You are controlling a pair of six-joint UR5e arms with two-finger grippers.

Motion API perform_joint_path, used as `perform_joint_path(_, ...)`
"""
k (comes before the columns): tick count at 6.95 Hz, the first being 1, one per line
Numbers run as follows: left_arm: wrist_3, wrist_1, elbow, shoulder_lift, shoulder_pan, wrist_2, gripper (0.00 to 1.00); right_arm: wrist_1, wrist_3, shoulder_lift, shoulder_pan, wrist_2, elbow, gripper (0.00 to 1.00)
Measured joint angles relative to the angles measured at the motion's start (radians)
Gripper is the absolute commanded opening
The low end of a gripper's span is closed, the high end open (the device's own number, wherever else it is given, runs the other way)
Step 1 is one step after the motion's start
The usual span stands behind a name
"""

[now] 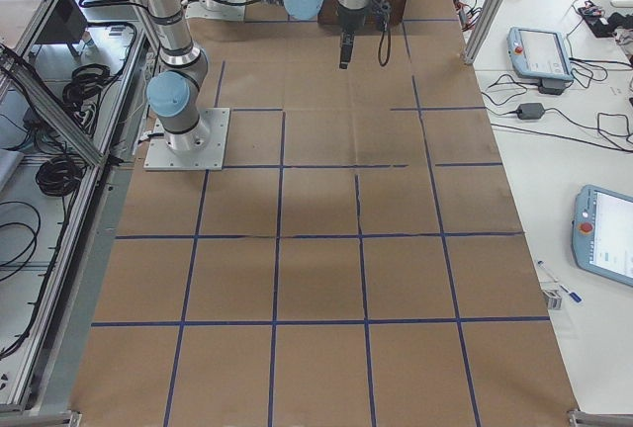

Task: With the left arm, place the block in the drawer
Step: 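Carry the yellow cube with the left gripper over the open drawer, then open the left gripper to drop the cube into the drawer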

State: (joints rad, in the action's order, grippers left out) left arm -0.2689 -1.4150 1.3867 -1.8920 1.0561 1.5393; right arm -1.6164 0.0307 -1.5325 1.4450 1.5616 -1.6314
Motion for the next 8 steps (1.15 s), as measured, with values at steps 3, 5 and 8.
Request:
perform_joint_path(3, 0.026, 0.034, 0.075, -0.011, 0.044, 0.001, 0.26, 0.000, 0.000, 0.000, 0.000, 0.000, 0.000, 1.00)
perform_joint_path(5, 0.013, 0.099, 0.111, -0.026, 0.042, 0.004, 0.41, 0.000, 0.000, 0.000, 0.000, 0.000, 0.000, 1.00)
perform_joint_path(8, -0.028, 0.112, 0.115, -0.039, 0.039, 0.020, 0.99, 0.000, 0.000, 0.000, 0.000, 0.000, 0.000, 1.00)
